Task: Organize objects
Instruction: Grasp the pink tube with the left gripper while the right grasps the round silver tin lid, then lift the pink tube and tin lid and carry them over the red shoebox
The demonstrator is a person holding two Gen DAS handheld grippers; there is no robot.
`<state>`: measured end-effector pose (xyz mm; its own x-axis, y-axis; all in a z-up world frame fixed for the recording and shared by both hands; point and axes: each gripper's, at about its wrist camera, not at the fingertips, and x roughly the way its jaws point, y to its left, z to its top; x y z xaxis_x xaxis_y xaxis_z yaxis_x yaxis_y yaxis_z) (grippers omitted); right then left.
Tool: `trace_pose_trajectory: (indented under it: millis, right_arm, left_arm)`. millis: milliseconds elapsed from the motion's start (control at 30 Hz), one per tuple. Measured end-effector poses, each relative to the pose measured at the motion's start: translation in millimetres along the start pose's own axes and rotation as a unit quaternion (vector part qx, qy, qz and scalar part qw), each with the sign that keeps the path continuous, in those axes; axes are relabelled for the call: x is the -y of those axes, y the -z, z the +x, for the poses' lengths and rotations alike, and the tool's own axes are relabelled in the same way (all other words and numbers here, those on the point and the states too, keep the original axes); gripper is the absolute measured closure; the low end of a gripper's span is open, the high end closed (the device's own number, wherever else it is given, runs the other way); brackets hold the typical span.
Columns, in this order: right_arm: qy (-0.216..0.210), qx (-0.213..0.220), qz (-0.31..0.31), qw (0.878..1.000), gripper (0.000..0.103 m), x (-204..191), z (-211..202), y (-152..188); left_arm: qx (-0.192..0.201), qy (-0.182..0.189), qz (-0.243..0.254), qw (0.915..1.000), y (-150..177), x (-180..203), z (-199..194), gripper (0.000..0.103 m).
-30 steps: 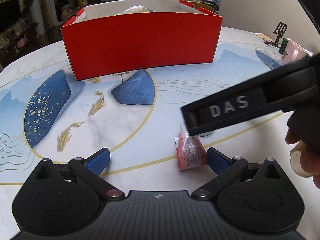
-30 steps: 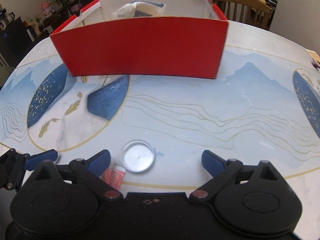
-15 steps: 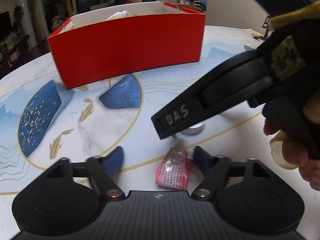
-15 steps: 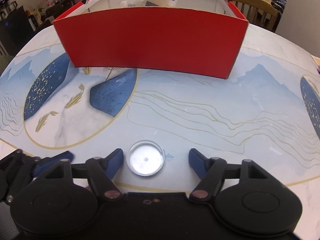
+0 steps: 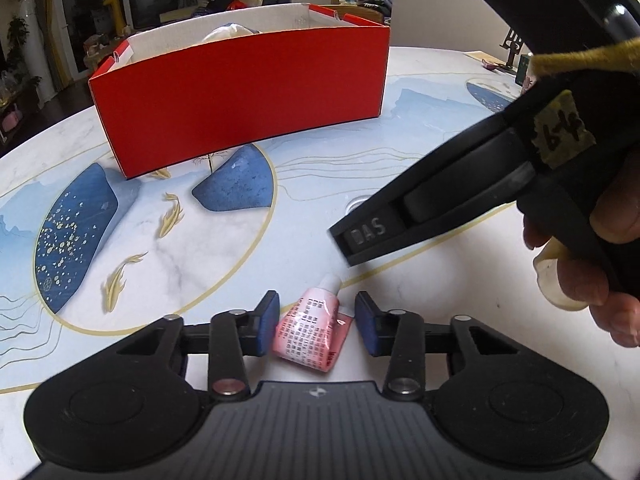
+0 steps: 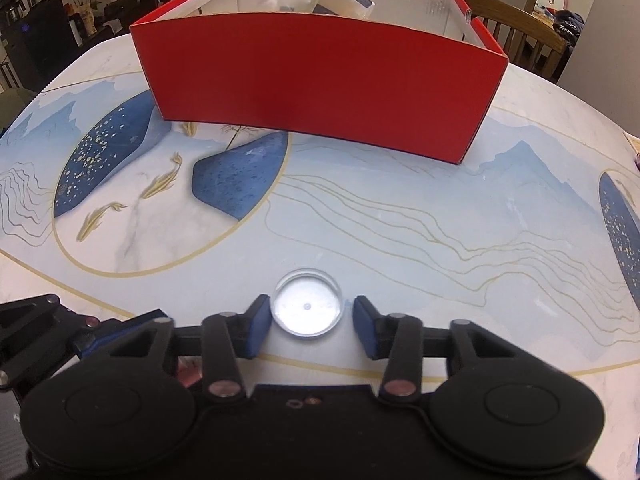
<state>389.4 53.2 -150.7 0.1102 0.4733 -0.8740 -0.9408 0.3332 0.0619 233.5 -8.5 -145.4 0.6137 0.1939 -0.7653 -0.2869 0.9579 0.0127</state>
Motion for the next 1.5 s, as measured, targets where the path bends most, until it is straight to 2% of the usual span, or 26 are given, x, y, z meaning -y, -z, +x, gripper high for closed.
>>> trace_pose_trajectory:
  millis: [133, 500, 567, 700, 800, 933, 1100, 1200, 1233, 1267, 1333, 1500]
  right_arm:
    - [-0.001, 0.003, 0.005, 1.0, 0.065, 3, -2, 3]
    - [-0.006, 0.014, 0.014, 1.0, 0.065, 9, -28, 9]
    - [-0.01, 0.017, 0.013, 1.0, 0.065, 11, -36, 9]
    - [-0.019, 0.025, 0.018, 0.999, 0.065, 15, -52, 7]
    - [-0.021, 0.034, 0.022, 0.999, 0.065, 17, -62, 6]
    - [-0.02, 0.041, 0.025, 0.999, 0.065, 22, -69, 9]
    - [-0.022, 0.031, 0.032, 0.999, 0.065, 27, -68, 18]
    - [-0.031, 0.022, 0.034, 0.999, 0.065, 25, -67, 26]
    - [-0.033, 0.019, 0.032, 0.999, 0.065, 24, -67, 29]
    - [-0.034, 0.017, 0.029, 0.999, 0.065, 22, -67, 32]
    - [-0.032, 0.014, 0.023, 0.999, 0.065, 20, -68, 37]
    - [-0.028, 0.001, 0.019, 0.999, 0.065, 17, -66, 49]
  left_arm:
    - [-0.004, 0.003, -0.011, 0.9999, 1, -6, -3, 0.077]
    - [-0.009, 0.009, -0.053, 0.9985, -3, -31, -15, 0.078]
    - [-0.008, 0.011, -0.06, 0.9981, -7, -36, -20, 0.084]
    - [-0.002, 0.019, -0.06, 0.998, -15, -41, -30, 0.085]
    - [-0.005, 0.024, -0.067, 0.9974, -15, -47, -33, 0.089]
    - [-0.003, 0.018, -0.061, 0.998, -11, -52, -38, 0.091]
    - [-0.016, 0.047, -0.072, 0.9962, 0, -59, -42, 0.09]
    - [-0.023, 0.051, -0.07, 0.9959, 6, -60, -42, 0.078]
    - [-0.024, 0.051, -0.069, 0.996, 7, -60, -42, 0.069]
    - [-0.025, 0.052, -0.067, 0.9961, 9, -60, -43, 0.055]
    - [-0.022, 0.056, -0.064, 0.9961, 13, -60, -44, 0.042]
    - [-0.033, 0.062, -0.04, 0.9967, 22, -53, -40, 0.042]
